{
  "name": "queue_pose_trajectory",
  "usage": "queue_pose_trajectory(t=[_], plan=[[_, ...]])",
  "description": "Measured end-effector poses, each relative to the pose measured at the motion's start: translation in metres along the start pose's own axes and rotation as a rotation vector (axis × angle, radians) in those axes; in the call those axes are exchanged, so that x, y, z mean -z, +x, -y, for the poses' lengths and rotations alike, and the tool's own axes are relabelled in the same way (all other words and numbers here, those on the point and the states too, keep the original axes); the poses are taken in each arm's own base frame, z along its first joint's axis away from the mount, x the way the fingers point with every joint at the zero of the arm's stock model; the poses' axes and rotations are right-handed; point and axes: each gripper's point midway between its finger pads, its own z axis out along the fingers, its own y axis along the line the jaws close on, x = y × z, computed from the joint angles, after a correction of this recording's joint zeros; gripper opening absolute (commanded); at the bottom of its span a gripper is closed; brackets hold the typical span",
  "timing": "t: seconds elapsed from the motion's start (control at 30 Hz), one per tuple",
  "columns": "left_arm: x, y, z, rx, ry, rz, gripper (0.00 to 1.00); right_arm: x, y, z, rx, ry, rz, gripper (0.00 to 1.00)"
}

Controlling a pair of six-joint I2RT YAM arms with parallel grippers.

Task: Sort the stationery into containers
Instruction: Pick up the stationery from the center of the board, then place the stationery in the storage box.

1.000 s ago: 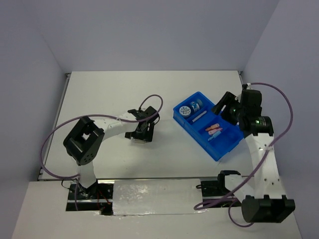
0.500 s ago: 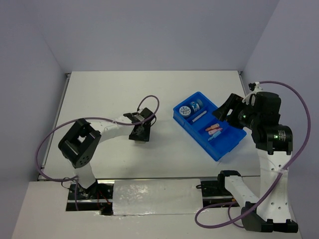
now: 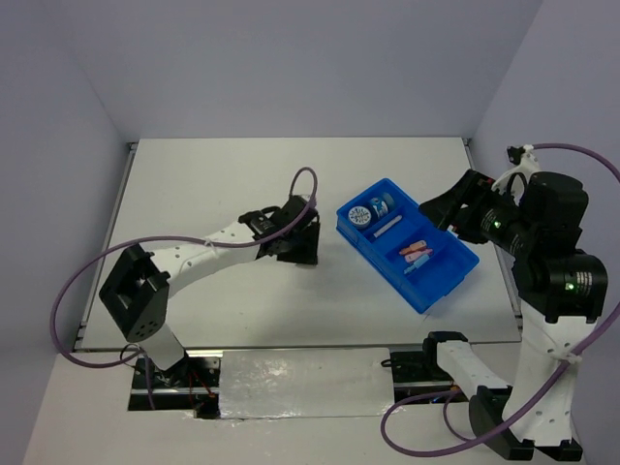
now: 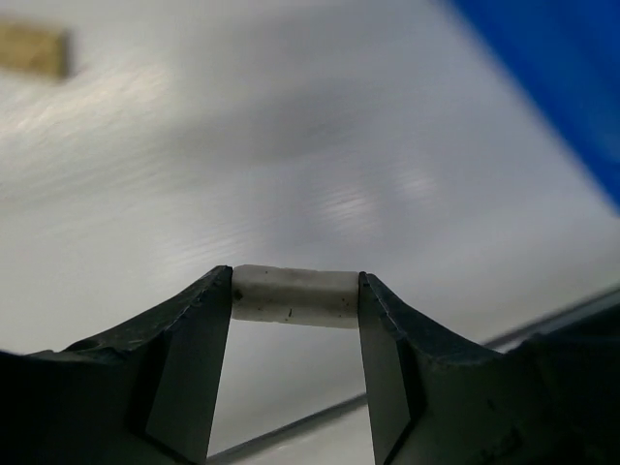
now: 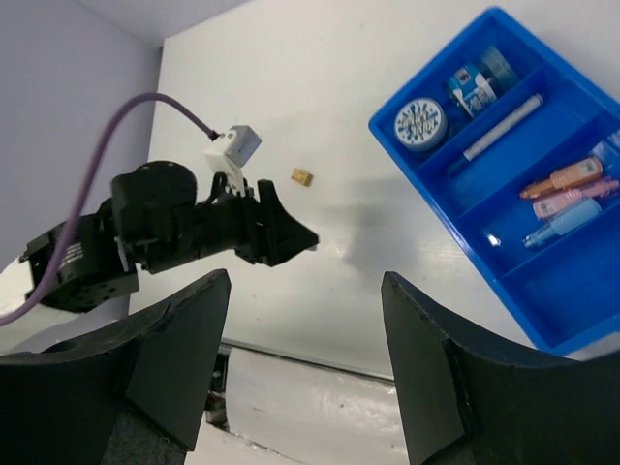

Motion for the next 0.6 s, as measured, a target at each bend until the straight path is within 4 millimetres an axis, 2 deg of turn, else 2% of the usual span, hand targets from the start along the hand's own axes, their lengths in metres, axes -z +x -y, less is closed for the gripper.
queue_pose_trajectory(t=[0.1, 0.17, 0.23, 0.3, 0.43, 0.6], plan=[[0.034, -0.043, 0.073, -0.025, 0.204, 0.130, 0.23, 0.017, -0.013, -0.013, 0.010, -0.017, 0.057, 0.73], [0.056, -0.063, 0.117, -0.026, 0.327, 0.186, 0.22, 0.024, -0.018, -0.018, 0.016, -0.026, 0.081, 0.73], [0.069, -0.080, 0.159, -0.025, 0.441, 0.222, 0.23, 0.032, -0.015, -0.020, 0.020, -0.028, 0.092, 0.73], [0.074, -0.085, 0.197, -0.028, 0.546, 0.225, 0.24, 0.037, -0.011, -0.020, 0.019, -0.028, 0.092, 0.73], [0.053, -0.080, 0.260, -0.057, 0.706, 0.186, 0.25, 0.039, -0.001, -0.015, 0.010, -0.016, 0.084, 0.73], [0.009, -0.052, 0.311, -0.091, 0.815, 0.099, 0.32, 0.039, 0.007, -0.005, -0.004, 0.026, 0.062, 0.73]])
